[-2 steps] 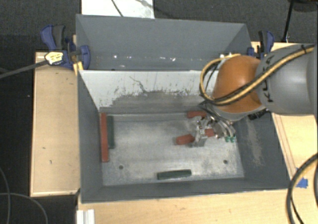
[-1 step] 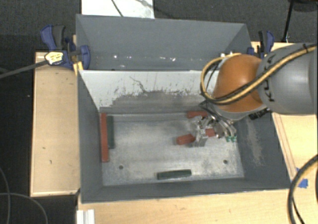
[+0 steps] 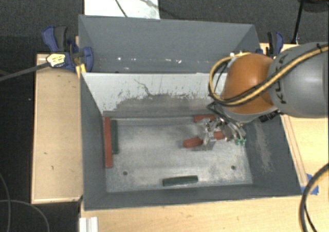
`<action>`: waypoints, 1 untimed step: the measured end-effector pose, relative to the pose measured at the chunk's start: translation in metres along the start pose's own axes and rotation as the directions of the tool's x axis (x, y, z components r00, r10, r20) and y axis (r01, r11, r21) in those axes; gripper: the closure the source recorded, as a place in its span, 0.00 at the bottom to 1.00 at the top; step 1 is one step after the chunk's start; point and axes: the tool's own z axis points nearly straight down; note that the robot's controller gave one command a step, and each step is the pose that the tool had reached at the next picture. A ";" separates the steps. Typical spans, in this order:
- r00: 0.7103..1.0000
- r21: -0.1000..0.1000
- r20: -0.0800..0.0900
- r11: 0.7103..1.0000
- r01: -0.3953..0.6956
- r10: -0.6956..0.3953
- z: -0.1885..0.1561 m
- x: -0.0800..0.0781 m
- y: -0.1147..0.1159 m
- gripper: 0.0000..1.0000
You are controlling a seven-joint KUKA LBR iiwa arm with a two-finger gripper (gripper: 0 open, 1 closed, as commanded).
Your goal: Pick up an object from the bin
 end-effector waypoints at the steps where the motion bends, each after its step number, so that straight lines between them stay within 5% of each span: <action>1: 1.000 0.000 0.003 1.000 -0.001 0.001 -0.005 -0.001 0.000 1.00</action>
Offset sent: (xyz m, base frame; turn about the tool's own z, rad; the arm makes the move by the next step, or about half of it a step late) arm -0.0001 0.0001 0.0283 0.0000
